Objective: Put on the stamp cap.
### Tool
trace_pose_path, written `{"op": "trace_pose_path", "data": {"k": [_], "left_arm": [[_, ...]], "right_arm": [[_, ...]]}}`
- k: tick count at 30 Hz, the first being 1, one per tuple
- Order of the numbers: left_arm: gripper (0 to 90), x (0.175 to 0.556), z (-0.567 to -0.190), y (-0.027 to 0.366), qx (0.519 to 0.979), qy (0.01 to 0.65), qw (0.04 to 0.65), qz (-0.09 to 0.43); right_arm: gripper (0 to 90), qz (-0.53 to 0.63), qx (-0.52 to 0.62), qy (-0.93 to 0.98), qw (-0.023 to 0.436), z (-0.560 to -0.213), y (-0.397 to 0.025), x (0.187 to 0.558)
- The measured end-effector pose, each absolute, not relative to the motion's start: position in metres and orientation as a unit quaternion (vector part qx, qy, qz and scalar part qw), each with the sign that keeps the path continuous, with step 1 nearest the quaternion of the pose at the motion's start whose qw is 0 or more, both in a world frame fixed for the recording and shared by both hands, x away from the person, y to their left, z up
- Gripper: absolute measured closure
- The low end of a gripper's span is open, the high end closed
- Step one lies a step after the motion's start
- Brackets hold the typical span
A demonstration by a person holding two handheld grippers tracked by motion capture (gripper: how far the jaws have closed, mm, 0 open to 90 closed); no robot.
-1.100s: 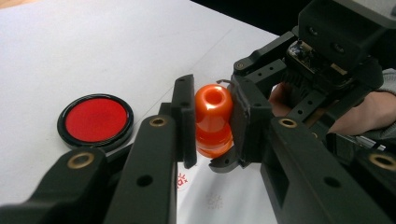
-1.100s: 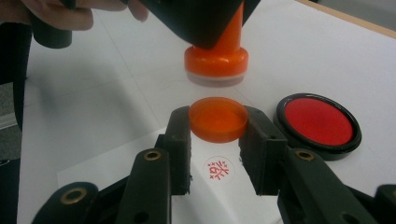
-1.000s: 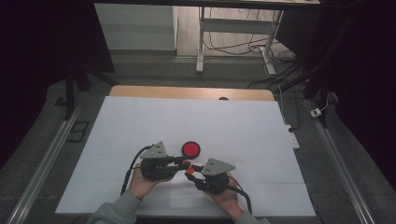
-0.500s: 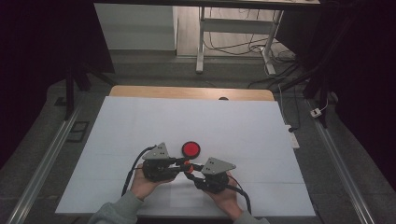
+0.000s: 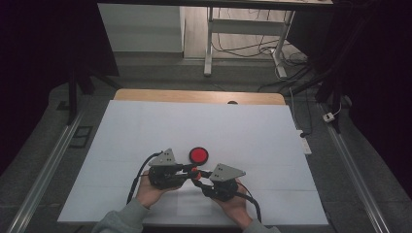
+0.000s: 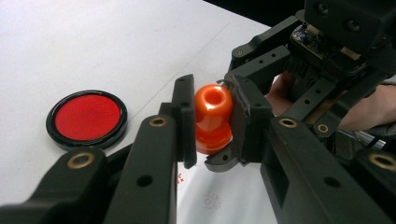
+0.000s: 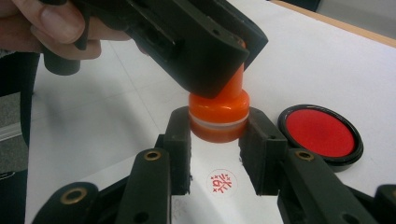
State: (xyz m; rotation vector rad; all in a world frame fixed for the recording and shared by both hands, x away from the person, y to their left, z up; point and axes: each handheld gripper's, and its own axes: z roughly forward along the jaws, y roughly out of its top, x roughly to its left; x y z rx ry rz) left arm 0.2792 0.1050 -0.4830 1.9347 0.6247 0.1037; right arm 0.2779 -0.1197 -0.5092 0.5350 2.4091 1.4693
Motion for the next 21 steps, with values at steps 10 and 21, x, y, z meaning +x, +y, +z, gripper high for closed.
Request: {"op": "trace_pose_path", "data": {"k": [10,21], "left_arm": [[72.2,0.2791,-0.4851,0.1038,0.809,0.262,0.524,0.046],[72.5,0.2768,-0.4860,0.1001,0.813,0.259,0.519,0.061]], "right_arm": [[64.8,0.504,0.189,0.832,0.131,-0.5097,-0.1201,0.2786],[64.9,0.502,0.193,0.834,0.127,-0.5095,-0.1205,0.2791]]}}
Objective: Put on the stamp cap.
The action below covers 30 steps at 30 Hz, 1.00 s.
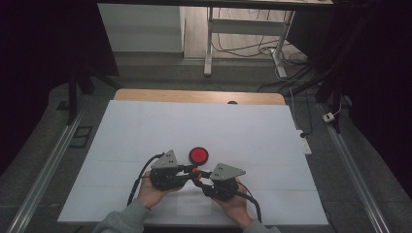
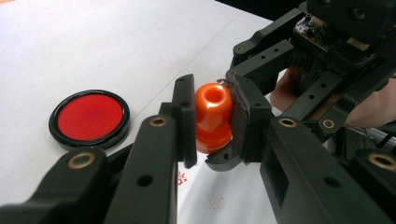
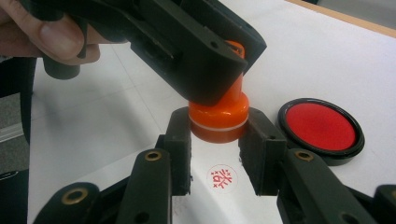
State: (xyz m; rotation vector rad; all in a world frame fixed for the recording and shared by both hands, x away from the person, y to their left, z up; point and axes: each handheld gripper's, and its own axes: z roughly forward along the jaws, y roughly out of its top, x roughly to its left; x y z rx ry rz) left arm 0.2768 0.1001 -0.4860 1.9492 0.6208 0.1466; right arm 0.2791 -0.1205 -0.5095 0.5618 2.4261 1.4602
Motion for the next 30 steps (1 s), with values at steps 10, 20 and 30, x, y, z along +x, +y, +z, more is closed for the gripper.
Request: {"op": "trace_pose_path", "data": {"k": [10,20,30], "left_arm": [[72.6,0.2773,-0.4899,0.0979,0.807,0.266,0.524,0.060],[72.7,0.2775,-0.4939,0.0952,0.806,0.273,0.522,0.061],[72.5,0.2798,-0.4941,0.0960,0.807,0.274,0.520,0.050]], "right_arm": [[64.9,0.499,0.198,0.835,0.121,-0.5096,-0.1229,0.2812],[64.8,0.499,0.209,0.834,0.108,-0.5128,-0.1243,0.2838],[64.6,0.493,0.203,0.838,0.112,-0.5133,-0.1242,0.2840]]}}
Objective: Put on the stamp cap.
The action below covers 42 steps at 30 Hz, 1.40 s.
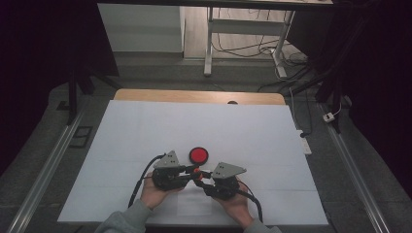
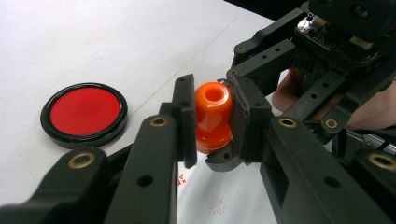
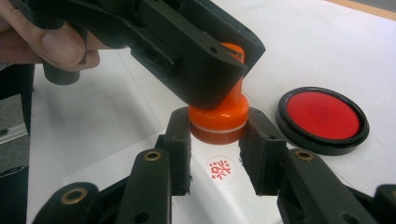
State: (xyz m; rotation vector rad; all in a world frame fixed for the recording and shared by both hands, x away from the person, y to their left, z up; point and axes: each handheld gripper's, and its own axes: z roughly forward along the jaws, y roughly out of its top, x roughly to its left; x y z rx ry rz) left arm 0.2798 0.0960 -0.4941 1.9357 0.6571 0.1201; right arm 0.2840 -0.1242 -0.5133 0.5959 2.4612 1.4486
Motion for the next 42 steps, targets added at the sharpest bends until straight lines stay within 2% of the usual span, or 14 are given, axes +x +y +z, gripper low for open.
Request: {"op": "trace_pose_path", "data": {"k": [22,29,42], "left_arm": [[72.4,0.277,-0.492,0.095,0.803,0.271,0.528,0.057],[72.4,0.278,-0.489,0.099,0.796,0.275,0.537,0.057],[72.4,0.282,-0.486,0.109,0.790,0.282,0.542,0.061]], "right_arm": [[63.1,0.506,0.199,0.832,0.110,-0.512,-0.126,0.284],[56.0,0.502,0.200,0.835,0.102,-0.513,-0.126,0.284],[51.5,0.485,0.218,0.839,0.117,-0.514,-0.147,0.289]]}}
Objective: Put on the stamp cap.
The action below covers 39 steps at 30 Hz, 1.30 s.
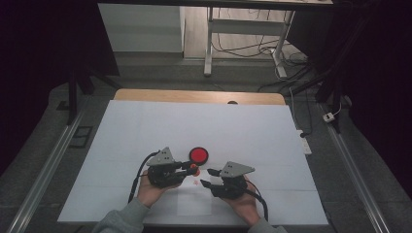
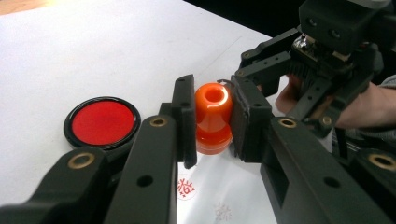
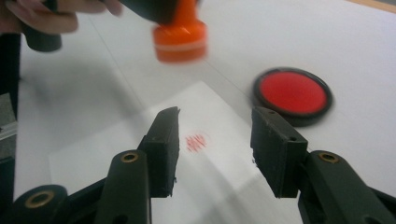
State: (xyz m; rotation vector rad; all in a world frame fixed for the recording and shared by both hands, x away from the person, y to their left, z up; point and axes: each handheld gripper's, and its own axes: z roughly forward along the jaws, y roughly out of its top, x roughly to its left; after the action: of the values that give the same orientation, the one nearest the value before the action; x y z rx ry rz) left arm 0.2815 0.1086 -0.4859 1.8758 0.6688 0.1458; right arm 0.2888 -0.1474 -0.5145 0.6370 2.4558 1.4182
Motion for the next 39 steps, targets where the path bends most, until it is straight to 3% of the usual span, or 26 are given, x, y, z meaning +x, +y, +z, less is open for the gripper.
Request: {"op": "trace_pose_path", "data": {"k": [39], "left_arm": [[72.3,0.287,-0.476,0.136,0.780,0.304,0.539,0.095]], "right_arm": [[47.6,0.454,0.303,0.811,0.210,-0.503,-0.284,0.281]]}}
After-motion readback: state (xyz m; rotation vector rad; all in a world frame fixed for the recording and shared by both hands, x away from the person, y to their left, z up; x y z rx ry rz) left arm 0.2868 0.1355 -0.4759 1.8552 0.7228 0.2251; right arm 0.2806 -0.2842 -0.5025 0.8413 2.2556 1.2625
